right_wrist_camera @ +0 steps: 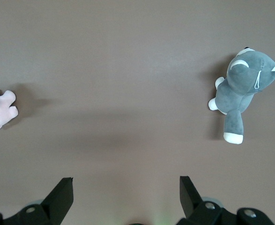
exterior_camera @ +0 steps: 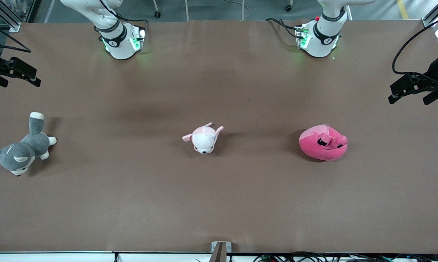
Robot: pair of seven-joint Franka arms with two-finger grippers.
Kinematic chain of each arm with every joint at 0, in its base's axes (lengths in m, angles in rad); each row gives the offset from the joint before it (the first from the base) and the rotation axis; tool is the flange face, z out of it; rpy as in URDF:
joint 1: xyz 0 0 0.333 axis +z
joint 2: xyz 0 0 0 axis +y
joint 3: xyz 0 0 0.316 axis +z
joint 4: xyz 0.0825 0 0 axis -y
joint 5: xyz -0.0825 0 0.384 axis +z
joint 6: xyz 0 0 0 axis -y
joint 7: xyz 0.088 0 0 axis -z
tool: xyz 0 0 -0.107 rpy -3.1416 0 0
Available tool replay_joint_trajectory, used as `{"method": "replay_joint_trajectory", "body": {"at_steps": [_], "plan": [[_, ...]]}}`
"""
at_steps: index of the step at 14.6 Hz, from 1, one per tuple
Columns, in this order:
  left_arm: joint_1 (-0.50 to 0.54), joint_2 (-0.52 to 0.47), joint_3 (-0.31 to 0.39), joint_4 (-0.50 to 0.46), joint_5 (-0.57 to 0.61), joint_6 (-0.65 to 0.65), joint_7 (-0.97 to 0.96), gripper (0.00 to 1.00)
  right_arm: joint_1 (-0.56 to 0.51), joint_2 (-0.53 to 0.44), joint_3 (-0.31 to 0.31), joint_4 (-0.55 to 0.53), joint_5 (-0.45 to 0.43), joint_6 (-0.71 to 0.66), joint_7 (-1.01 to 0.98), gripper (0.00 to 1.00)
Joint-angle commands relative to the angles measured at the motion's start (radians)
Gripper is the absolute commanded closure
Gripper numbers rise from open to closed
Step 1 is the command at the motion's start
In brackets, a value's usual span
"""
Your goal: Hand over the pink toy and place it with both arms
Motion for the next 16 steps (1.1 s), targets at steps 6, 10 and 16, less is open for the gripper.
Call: {"method": "replay_joint_trajectory", "body": {"at_steps": [6,10,16], "plan": [[-0.003,0.006,0.002,0.022,-0.008,-0.015,-0.012,0.00,-0.003,-0.025,0.004,-0.026,0.001,0.007,-0.008,0.00],[0.000,0.006,0.001,0.019,-0.011,-0.017,-0.012,0.00,-0.004,-0.025,0.004,-0.026,0.001,0.005,-0.008,0.00],[-0.012,0.061,-0.004,0.019,-0.008,-0.017,0.001,0.00,0.001,-0.017,0.004,0.019,0.003,-0.006,0.003,0.00]]}}
